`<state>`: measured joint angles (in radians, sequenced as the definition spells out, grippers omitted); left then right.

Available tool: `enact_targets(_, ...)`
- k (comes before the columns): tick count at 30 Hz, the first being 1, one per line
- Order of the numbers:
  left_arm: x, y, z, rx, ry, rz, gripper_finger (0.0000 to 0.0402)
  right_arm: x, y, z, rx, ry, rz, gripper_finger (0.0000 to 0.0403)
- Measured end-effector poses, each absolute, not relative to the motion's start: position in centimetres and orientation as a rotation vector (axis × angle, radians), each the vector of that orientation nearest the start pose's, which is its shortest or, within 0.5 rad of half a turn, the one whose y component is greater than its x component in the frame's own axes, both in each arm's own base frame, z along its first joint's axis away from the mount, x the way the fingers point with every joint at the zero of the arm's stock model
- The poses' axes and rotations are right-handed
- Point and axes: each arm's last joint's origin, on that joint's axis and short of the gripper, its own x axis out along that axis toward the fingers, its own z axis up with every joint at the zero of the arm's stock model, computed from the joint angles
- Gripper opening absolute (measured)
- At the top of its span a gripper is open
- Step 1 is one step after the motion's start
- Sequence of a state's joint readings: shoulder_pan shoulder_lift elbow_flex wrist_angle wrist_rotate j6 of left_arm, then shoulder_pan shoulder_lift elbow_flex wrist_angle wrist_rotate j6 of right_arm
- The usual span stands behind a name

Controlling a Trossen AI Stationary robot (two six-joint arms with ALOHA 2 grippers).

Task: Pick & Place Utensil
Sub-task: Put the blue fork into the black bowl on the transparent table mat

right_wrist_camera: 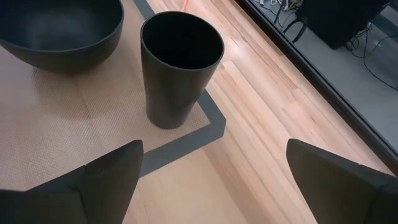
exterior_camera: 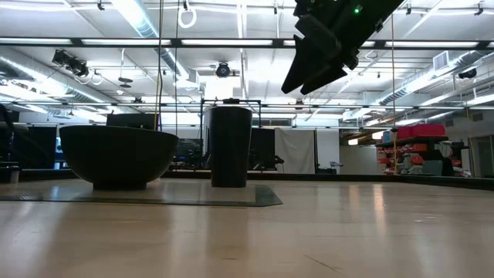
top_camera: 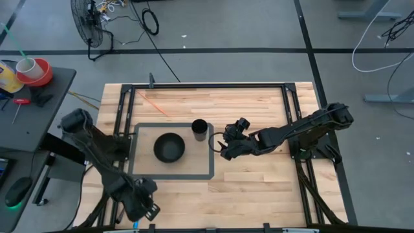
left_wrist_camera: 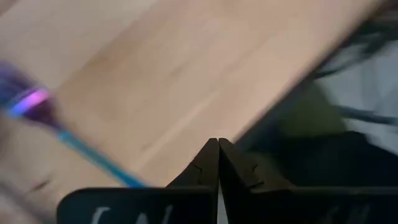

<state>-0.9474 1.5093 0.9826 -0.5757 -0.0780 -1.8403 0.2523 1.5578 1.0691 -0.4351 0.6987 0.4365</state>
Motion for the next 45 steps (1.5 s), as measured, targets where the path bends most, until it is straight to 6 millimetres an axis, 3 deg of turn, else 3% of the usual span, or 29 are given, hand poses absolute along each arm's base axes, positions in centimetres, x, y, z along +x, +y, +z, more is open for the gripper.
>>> enact_targets(4,17.2,-24.1,18.7,-0.946,1.447,0.458,0.0017,31.0,6.1,23.4,-0.017,0.707,-0.577,0.0400)
enact_targets(9,17.1,-24.4,16.4,-0.920,1.549,0.562,0.0066,31.0,6.1,23.4,-0.017,0.707,-0.577,0.0400)
enact_targets(17,16.3,-24.3,16.2,-0.923,1.542,0.673,0.0136,31.1,6.1,23.4,-0.017,0.706,-0.577,0.0400)
enact_targets(23,15.8,-23.6,15.9,-0.887,1.482,0.815,0.0139,31.1,6.1,23.5,-0.009,0.695,-0.575,0.0400)
enact_targets(35,16.2,-23.9,15.2,-0.918,1.469,0.835,0.0115,31.2,6.2,23.5,0.000,0.690,-0.566,0.0400)
enact_targets(45,16.4,-24.3,13.8,-0.916,1.571,0.874,0.0104,31.2,6.1,23.5,-0.002,0.692,-0.566,0.0400)
